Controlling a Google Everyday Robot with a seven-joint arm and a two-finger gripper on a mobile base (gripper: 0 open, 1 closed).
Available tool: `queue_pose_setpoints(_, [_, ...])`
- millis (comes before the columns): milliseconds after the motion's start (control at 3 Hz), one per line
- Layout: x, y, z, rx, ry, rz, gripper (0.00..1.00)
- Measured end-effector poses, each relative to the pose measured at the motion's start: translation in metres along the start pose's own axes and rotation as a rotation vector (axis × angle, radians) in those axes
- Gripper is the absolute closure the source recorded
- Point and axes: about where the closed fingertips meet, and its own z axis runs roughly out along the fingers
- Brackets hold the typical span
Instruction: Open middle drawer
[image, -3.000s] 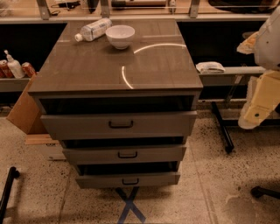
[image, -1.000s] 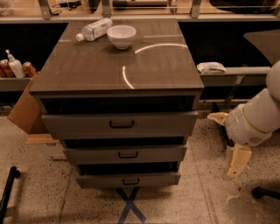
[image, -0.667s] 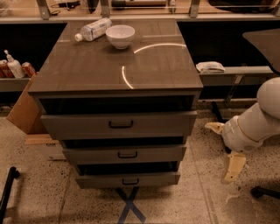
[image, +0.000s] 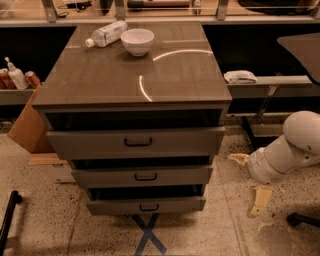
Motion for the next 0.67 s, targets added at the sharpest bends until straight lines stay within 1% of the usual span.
queue_pose_setpoints(333, [-0.004,-0.006,0.034,-0.034,0.000,-0.032,0.00])
queue_pose_setpoints(667, [-0.016,-0.017,0.077,-0.036,-0.020,-0.111,0.00])
